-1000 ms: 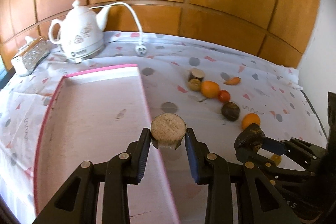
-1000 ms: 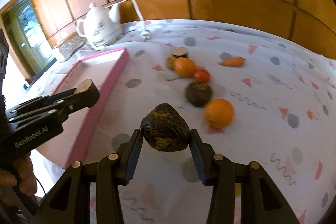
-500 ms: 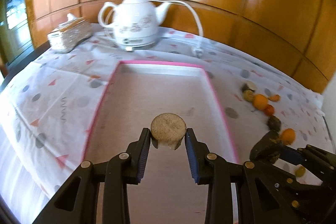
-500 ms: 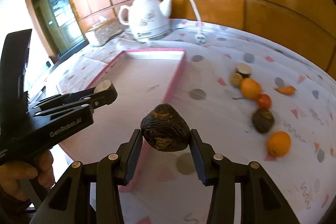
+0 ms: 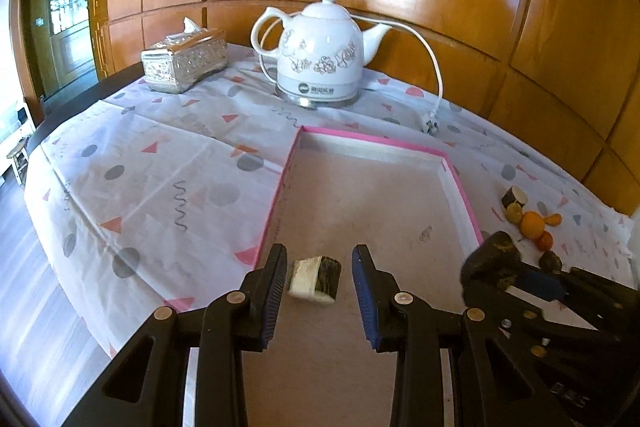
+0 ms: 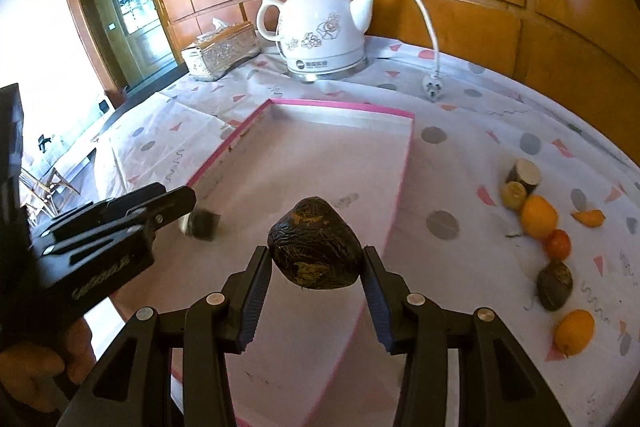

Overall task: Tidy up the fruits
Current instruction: 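Place the radish slice in the pink tray with the left gripper while the right places the dark fruit, then withdraw both grippers from the tray toward the remaining fruits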

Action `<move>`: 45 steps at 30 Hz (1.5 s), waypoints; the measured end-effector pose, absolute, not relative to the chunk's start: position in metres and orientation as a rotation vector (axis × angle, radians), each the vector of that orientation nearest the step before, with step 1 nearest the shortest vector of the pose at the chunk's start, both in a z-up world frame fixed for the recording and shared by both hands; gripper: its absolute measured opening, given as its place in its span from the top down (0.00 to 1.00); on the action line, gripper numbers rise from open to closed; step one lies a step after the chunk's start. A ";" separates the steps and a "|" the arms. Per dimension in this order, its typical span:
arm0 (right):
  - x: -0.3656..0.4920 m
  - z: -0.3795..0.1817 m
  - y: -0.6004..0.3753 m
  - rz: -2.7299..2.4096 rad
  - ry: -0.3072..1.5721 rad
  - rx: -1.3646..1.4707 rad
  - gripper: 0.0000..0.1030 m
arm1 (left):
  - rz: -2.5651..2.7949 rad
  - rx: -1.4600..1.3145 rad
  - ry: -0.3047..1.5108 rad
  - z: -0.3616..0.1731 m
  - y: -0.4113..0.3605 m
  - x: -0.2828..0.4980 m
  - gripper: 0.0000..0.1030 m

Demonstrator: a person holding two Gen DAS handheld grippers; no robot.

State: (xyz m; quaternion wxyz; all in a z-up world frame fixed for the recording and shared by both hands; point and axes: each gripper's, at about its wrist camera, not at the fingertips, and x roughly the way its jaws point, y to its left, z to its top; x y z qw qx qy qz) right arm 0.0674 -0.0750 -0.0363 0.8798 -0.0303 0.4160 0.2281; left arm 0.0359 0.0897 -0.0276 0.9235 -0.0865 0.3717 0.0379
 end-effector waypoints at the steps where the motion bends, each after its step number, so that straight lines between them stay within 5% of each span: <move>1: 0.069 -0.036 -0.072 0.473 0.863 -0.063 0.55 | 0.080 -0.178 0.759 -0.026 0.091 0.035 0.63; 3: 0.071 -0.037 -0.070 0.463 0.859 -0.060 0.54 | 0.087 -0.185 0.750 -0.023 0.092 0.034 0.49; 12: 0.056 -0.027 -0.096 0.382 0.807 0.001 0.51 | 0.081 -0.127 0.664 -0.004 0.077 0.020 0.29; 45: 0.007 -0.045 -0.245 0.068 0.777 0.161 0.52 | -0.079 0.065 0.657 0.004 -0.004 0.006 0.28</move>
